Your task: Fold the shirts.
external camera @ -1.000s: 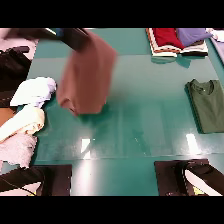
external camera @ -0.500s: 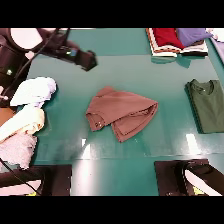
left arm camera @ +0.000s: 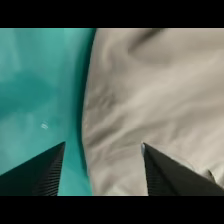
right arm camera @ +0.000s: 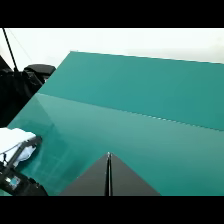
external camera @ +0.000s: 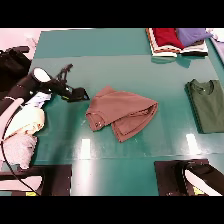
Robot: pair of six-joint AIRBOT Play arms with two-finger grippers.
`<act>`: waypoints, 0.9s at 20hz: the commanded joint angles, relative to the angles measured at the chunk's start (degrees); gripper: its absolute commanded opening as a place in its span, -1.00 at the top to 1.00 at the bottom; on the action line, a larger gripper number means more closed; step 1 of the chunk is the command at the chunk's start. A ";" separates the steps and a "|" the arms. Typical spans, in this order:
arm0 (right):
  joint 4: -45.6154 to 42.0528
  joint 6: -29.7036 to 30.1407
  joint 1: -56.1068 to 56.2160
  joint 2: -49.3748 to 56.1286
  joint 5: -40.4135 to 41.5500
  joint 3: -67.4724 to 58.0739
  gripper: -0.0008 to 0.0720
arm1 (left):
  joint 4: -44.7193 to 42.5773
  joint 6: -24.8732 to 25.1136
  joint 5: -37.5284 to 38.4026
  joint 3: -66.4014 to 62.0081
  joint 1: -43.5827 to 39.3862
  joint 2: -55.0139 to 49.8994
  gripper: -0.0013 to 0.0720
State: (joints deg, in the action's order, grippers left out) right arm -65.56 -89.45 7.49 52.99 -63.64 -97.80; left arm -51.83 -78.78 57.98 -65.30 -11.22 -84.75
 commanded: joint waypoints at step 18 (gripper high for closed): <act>2.14 -0.11 -10.54 -4.22 -8.55 48.19 -0.51 | -1.84 3.82 6.36 -21.07 1.79 -2.14 0.89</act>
State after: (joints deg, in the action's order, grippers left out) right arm -65.65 -89.47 -0.71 49.45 -74.50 -65.60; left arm -51.46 -75.09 63.48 -83.81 -9.93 -87.24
